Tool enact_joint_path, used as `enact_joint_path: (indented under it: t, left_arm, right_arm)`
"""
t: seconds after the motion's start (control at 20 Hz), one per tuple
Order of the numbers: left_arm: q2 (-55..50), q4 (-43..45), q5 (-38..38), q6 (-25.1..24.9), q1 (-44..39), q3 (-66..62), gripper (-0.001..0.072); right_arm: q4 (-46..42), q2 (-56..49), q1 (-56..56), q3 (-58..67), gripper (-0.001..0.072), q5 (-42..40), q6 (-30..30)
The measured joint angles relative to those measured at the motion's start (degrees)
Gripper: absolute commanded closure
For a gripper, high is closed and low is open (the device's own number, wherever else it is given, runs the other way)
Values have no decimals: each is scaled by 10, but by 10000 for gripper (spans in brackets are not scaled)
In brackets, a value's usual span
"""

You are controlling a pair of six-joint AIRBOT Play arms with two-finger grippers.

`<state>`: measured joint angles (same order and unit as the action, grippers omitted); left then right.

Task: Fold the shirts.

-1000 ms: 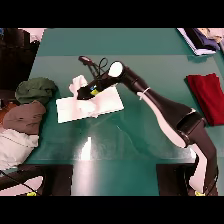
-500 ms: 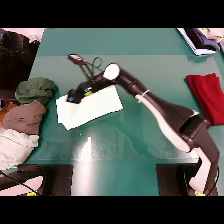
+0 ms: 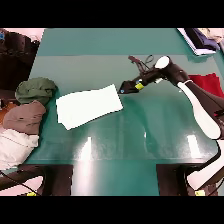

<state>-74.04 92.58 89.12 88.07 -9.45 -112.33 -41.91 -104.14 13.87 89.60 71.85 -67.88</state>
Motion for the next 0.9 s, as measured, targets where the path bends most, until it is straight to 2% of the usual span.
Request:
enact_joint_path:
  t: [0.35,0.55,0.6,0.65,0.75,0.8,0.9]
  left_arm:
    - [0,-16,-7,0,0,45,678]
    - [0,-18,-11,0,-1,54,678]
    - [0,-18,-11,0,-1,55,678]
    - [0,-19,-11,0,-1,55,678]
    - [0,-19,-12,0,-1,56,678]
    - [0,-19,-12,0,-1,56,679]
    - [0,-20,-12,0,-1,57,679]
  right_arm:
    - [77,-54,2,-38,76,-16,-1]
    - [105,-66,41,-40,92,-66,3]
    - [113,-67,51,-41,141,-82,5]
    - [118,-68,62,-42,271,-99,6]
    - [121,-71,82,-43,586,-125,9]
    - [120,-71,91,-43,692,-135,16]
    - [125,-70,102,-43,694,-147,39]
